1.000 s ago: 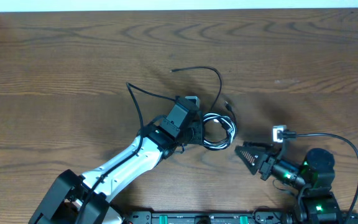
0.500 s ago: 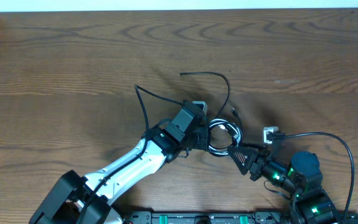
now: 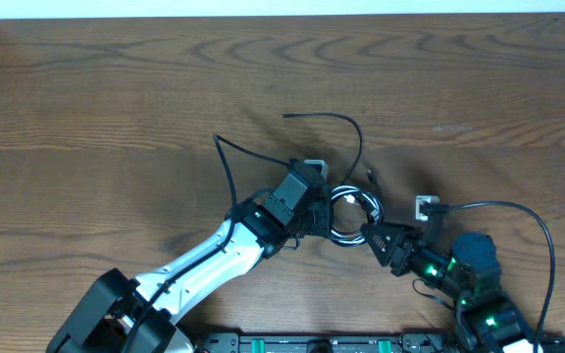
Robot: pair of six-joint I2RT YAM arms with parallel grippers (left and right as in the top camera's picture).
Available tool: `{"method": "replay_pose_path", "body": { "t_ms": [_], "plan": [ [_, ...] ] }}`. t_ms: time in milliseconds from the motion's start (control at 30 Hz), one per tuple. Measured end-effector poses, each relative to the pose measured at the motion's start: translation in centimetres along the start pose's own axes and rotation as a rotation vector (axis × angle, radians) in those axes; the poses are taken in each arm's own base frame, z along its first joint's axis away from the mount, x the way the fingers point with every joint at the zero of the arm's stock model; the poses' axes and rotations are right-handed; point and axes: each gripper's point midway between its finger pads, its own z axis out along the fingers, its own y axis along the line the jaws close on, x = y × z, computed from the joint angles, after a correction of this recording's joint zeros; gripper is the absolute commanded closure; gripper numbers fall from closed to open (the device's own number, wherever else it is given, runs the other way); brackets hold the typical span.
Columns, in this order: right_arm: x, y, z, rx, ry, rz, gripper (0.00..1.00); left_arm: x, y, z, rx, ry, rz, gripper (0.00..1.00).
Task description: Untangle cables
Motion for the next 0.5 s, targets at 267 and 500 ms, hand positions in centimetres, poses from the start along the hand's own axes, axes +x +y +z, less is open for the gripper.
{"method": "replay_pose_path", "body": {
  "t_ms": [267,500],
  "plan": [
    [0.0,0.8,1.8,-0.052,0.028,-0.02,0.71,-0.1,0.6,0.0,-0.022,-0.01,-0.005,0.92],
    [2.9,-0.8,3.5,-0.018,0.162,0.041,0.77,-0.1,0.1,0.0,0.003,-0.005,0.0,0.92]
  ]
}}
